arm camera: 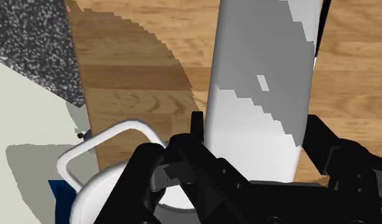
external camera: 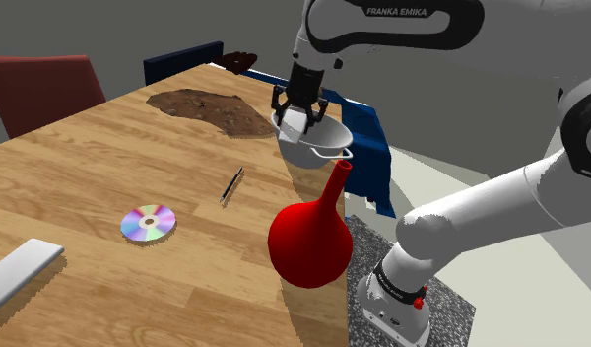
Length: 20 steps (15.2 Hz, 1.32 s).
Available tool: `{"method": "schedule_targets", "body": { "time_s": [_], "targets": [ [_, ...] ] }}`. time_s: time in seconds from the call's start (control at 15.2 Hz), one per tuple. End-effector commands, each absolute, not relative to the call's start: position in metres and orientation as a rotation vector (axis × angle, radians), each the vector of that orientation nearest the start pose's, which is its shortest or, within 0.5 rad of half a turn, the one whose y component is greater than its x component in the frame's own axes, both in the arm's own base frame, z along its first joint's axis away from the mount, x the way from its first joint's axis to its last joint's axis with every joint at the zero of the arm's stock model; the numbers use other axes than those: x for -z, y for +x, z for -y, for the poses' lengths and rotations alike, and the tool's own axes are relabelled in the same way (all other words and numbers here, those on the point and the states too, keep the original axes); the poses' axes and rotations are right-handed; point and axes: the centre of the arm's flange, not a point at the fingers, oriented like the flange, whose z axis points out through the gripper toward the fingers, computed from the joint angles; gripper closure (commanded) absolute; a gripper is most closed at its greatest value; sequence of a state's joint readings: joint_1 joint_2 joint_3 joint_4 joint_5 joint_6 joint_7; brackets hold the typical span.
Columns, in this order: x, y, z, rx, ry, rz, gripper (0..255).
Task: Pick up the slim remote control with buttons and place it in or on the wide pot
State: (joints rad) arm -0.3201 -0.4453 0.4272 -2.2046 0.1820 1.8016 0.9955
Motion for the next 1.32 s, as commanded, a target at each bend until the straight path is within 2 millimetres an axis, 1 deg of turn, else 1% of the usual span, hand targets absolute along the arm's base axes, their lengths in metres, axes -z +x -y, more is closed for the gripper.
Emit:
{"method": "schedule_targets", "body": {
  "time_s": [0.0, 1.06, 1.12, 1.25],
  "targets": [
    [-0.541, 0.436, -0.059, 0.017, -2.78, -1.457, 255],
    [-0.543, 0.51, 0.139, 0.017, -2.78, -1.457, 255],
    [-0.543, 0.513, 0.146, 0.017, -2.78, -1.457, 255],
    [-0.533, 0.513, 0.146, 0.017, -2.78, -1.457, 255]
  ]
}}
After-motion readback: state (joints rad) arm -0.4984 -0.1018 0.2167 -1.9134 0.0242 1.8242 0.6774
